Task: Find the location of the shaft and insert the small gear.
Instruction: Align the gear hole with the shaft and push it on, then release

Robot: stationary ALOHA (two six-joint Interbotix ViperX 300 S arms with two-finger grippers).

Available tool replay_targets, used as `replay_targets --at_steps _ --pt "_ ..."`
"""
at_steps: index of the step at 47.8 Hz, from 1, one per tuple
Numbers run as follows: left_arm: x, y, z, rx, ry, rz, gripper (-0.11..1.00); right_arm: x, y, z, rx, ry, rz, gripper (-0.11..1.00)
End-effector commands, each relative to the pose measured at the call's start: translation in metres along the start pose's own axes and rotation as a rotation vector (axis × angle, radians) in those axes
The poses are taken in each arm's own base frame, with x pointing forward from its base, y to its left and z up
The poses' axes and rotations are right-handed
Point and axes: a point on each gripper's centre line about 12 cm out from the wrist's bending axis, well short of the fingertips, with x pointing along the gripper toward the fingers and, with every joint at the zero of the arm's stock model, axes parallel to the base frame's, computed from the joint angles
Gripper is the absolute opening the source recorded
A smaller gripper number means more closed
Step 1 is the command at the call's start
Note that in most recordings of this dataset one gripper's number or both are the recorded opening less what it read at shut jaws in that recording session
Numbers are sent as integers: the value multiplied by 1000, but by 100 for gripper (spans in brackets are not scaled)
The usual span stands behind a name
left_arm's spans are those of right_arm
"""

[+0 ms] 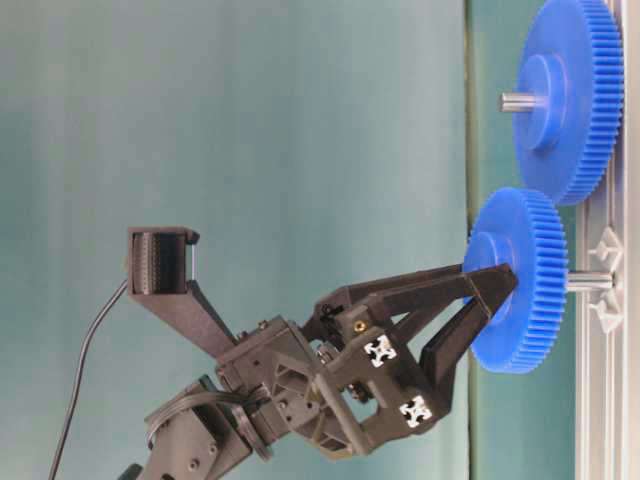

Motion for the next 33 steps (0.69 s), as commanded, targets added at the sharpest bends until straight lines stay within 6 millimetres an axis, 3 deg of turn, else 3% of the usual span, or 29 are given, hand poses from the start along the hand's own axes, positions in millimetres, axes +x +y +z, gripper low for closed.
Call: replay_targets --at_steps 1,33 --pt "-9 4 11 -3 -36 9 83 0 0 5 9 -11 -2 19" --pt "-25 6 28 -4 -97 16 83 0 0 6 9 -14 -1 19"
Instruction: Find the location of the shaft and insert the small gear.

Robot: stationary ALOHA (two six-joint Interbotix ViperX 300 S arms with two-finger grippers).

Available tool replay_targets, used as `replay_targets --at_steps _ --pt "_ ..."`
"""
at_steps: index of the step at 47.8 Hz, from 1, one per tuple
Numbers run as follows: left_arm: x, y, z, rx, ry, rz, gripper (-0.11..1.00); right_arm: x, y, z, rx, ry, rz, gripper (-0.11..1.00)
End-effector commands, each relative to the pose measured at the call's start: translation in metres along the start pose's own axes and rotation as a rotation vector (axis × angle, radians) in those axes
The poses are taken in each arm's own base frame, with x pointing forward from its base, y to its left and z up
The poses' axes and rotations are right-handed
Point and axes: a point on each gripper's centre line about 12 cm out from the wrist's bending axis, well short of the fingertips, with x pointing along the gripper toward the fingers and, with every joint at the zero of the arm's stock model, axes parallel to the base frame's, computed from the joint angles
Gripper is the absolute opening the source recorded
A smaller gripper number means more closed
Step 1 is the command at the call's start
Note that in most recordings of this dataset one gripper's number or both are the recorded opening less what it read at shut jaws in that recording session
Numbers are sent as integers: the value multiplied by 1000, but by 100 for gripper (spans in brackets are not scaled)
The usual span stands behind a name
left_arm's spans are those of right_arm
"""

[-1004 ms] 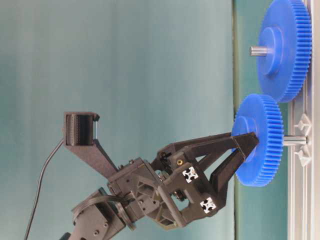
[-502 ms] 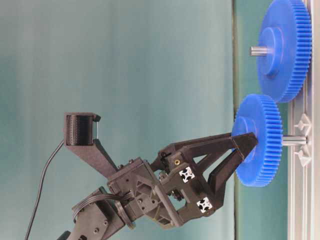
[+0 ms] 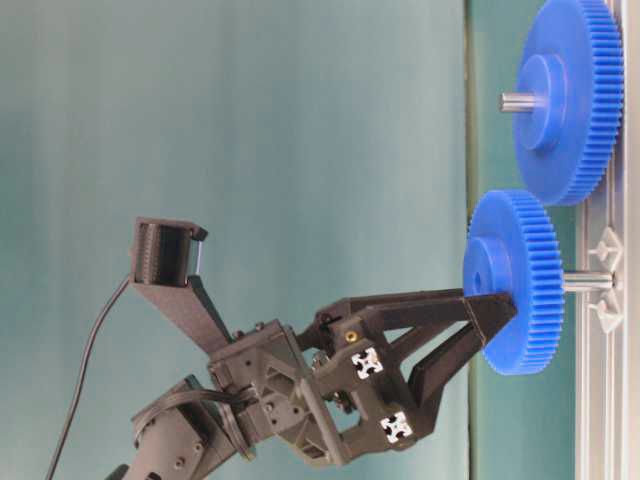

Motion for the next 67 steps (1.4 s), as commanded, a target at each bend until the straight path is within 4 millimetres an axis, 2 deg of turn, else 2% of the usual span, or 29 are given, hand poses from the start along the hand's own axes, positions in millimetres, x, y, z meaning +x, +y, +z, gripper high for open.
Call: replay_targets --at_steps 1,18,24,29,39,43,56,67 --pt "-17 4 20 2 -71 11 83 0 0 7 9 -17 -1 19" --pt "-31 6 35 4 -123 18 82 0 0 5 9 -13 -1 19" --pt "-33 8 35 5 -127 22 75 0 0 5 9 -14 -1 19" --pt "-32 8 34 9 -125 23 61 0 0 5 9 -14 -1 19" --pt "-23 8 29 14 -110 23 12 0 0 5 10 -14 -1 19" --pt "-14 8 25 15 -98 21 2 0 0 5 9 -14 -1 19" --pt "6 6 16 15 -54 14 1 0 0 4 9 -11 -2 19" --pt "-6 8 28 18 -84 18 1 0 0 4 10 -14 -3 19"
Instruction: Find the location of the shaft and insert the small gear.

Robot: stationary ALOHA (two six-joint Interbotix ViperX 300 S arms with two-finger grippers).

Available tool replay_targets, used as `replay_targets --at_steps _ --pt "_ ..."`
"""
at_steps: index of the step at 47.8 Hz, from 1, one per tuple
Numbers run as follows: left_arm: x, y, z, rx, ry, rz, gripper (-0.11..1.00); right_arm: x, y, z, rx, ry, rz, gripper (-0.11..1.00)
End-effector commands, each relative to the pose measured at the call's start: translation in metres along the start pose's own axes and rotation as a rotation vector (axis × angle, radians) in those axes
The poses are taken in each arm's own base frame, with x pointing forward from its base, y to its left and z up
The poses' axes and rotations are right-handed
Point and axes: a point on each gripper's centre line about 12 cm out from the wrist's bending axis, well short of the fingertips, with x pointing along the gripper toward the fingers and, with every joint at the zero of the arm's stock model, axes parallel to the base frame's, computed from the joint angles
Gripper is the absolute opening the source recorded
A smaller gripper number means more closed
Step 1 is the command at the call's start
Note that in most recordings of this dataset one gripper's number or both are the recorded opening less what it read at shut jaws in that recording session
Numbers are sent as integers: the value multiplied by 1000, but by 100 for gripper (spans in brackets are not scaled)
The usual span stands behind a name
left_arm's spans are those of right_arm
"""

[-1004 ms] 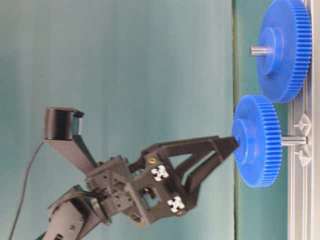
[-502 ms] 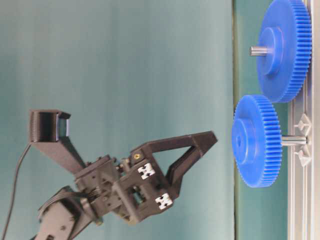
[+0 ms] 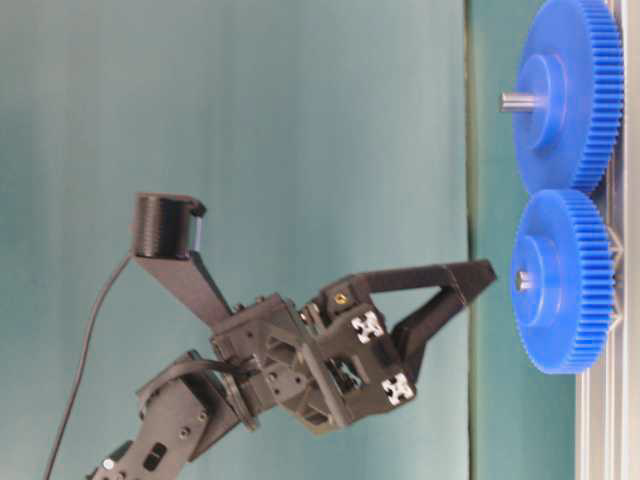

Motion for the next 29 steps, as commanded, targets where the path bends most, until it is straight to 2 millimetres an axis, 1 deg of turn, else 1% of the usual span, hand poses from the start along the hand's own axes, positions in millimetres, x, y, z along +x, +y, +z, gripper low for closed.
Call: replay_targets --at_steps 1,9,19,24,29 --pt "-19 4 19 2 -65 12 1 0 0 4 7 -11 -2 19" --pt "-36 5 27 2 -89 15 1 0 0 3 7 -10 -2 19" --pt "-66 5 33 -5 -146 21 1 0 0 3 7 -10 -2 19" --pt "-76 1 31 0 -161 15 1 0 0 3 7 -10 -2 19" --pt "-82 -5 23 8 -156 4 1 0 0 3 7 -10 -2 19"
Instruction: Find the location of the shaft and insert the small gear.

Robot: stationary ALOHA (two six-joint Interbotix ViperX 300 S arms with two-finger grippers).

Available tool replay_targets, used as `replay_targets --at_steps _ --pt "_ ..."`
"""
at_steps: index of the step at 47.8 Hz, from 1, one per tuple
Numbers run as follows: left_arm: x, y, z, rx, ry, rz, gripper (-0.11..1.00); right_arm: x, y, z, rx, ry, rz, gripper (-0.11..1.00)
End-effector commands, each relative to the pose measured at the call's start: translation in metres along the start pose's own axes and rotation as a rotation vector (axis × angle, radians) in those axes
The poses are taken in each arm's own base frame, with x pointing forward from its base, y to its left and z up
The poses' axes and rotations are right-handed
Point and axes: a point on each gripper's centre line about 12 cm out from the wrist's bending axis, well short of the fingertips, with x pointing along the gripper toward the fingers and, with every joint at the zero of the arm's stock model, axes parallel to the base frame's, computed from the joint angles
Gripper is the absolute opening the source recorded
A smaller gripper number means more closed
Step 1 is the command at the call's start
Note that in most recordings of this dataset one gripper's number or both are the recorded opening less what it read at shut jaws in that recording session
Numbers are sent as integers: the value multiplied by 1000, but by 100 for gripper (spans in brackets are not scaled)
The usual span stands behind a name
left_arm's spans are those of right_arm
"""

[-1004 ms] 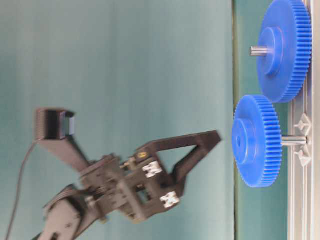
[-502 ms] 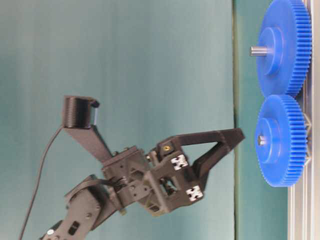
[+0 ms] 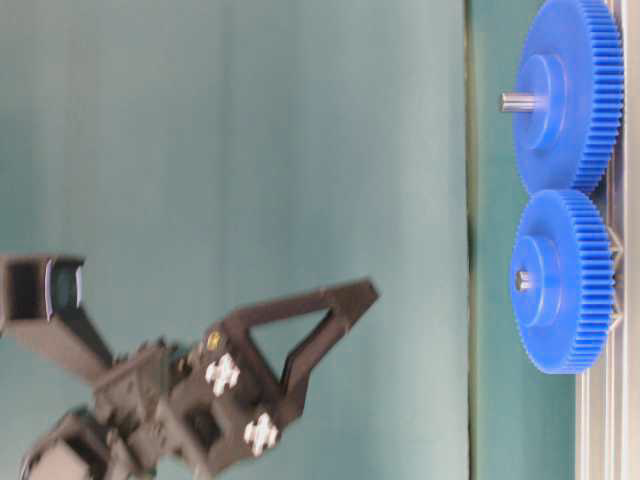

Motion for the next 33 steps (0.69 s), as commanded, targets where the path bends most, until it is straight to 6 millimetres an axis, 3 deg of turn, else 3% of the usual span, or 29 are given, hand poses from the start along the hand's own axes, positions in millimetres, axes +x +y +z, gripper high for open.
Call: replay_targets --at_steps 1,15,33 --pt "-16 -6 6 14 -40 -9 1 0 0 4 8 -9 0 19" --pt "-43 -22 -4 21 -73 -40 1 0 0 4 7 -11 -2 19" --pt "-76 -24 -24 -155 -153 -53 1 0 0 5 7 -14 0 19"
